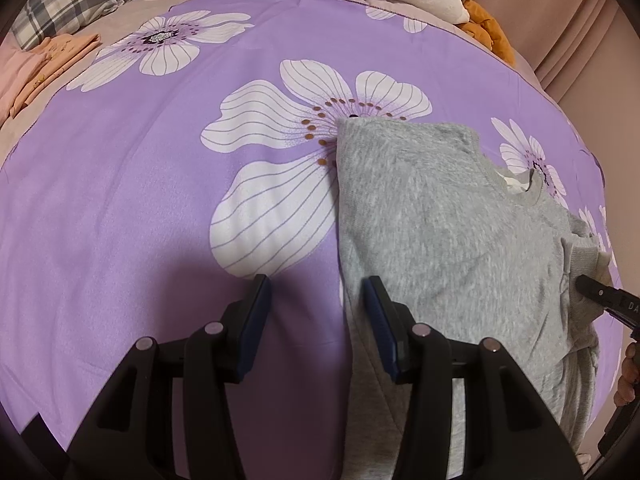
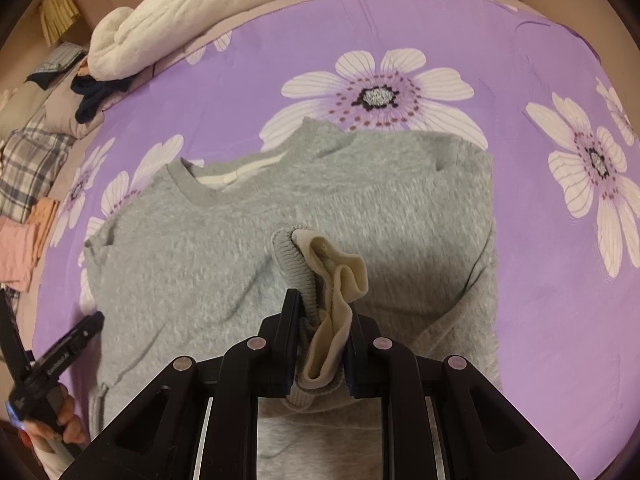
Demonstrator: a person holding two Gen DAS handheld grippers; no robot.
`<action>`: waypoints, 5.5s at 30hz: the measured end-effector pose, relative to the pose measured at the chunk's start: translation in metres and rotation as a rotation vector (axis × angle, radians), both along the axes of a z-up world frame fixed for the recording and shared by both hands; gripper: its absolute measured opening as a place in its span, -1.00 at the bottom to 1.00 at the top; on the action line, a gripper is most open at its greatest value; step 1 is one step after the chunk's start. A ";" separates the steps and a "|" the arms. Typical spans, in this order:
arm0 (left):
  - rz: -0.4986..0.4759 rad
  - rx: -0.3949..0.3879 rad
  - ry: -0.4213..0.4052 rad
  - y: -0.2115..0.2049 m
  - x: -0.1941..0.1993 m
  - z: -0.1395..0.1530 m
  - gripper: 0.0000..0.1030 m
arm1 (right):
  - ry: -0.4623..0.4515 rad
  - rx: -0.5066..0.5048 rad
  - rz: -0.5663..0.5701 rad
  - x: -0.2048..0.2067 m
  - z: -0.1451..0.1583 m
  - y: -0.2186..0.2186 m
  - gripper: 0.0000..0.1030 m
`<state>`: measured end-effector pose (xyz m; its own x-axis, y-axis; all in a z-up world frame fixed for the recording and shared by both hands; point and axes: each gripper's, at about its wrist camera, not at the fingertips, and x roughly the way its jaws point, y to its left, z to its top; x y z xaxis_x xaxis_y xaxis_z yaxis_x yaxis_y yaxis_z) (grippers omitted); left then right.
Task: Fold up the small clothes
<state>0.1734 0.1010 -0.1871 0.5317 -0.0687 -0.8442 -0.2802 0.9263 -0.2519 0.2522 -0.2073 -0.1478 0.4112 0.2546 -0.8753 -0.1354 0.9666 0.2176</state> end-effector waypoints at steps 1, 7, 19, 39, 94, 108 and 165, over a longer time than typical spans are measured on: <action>0.000 -0.001 -0.001 0.000 0.000 0.000 -0.06 | 0.002 -0.003 0.000 0.000 -0.001 0.000 -0.62; 0.001 -0.001 0.000 0.000 0.000 0.000 -0.05 | 0.007 -0.012 -0.006 0.002 -0.006 -0.002 -0.62; 0.002 0.005 -0.003 -0.003 0.001 0.000 -0.05 | 0.008 -0.028 -0.016 0.004 -0.014 -0.006 -0.62; 0.000 0.009 -0.009 -0.003 0.000 0.000 -0.05 | -0.008 -0.068 -0.061 -0.006 -0.008 -0.036 -0.29; -0.083 -0.072 -0.128 -0.045 -0.179 0.040 0.80 | -0.350 0.045 -0.007 -0.172 0.032 -0.091 0.85; -0.106 -0.266 -0.079 -0.058 -0.214 0.006 0.61 | -0.258 0.001 -0.095 -0.225 -0.010 -0.124 0.85; -0.192 -0.100 -0.174 -0.063 -0.131 0.048 0.48 | -0.201 0.186 -0.219 -0.159 0.011 -0.141 0.40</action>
